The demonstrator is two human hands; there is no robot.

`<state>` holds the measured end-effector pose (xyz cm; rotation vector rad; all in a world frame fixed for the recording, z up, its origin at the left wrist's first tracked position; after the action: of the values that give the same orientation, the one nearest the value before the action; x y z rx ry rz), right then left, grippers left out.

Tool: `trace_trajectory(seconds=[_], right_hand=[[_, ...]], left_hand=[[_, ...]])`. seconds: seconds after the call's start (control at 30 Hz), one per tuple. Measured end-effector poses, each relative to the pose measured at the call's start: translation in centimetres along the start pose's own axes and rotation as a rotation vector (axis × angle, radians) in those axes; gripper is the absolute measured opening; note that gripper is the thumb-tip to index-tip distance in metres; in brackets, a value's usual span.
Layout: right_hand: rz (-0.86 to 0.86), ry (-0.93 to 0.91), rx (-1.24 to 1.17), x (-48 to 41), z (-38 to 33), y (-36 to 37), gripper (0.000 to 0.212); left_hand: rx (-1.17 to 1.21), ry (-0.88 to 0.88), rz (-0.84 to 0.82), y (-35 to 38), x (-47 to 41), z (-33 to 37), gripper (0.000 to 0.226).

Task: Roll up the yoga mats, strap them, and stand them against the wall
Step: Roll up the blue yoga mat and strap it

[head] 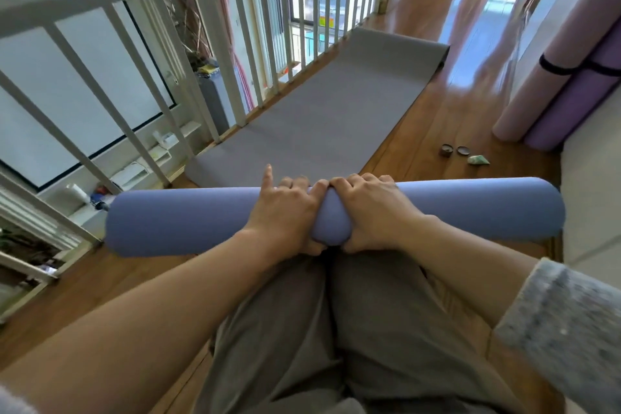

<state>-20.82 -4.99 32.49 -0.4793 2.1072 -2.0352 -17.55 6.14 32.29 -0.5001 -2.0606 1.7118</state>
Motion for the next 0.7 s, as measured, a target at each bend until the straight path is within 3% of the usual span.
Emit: trace_trajectory(seconds=[0.33, 0.43, 0.6, 0.7], right_hand=[[-0.179, -0.111, -0.077, 5.7, -4.6, -1.7, 0.078], [-0.183, -0.091, -0.125, 6.1, -4.6, -1.2, 0.084], [-0.184, -0.109, 0.096, 7.9, -5.8, -1.2, 0.105], [-0.183, -0.099, 0.099, 7.4, -5.6, -0.7, 0.109]], left_hand=[[-0.049, 0.119, -0.196, -1.7, 6.8, 2.0, 0.102], [0.004, 0.099, -0.214, -1.0, 6.7, 2.1, 0.103], [0.046, 0.102, -0.317, -1.3, 5.9, 1.7, 0.103], [0.104, 0.042, -0.375, -1.6, 5.3, 0.9, 0.096]])
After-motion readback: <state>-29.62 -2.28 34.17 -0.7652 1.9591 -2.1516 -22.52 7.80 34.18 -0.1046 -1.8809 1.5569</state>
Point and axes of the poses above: each hand's wrist, its own x-axis away from the middle knuckle, its own y-axis out of the palm, z = x × y, the point moved 5 cm from there along -x, towards the middle knuckle, and after that the axes turned 13 degrees about -y, right-handed, at the moved point
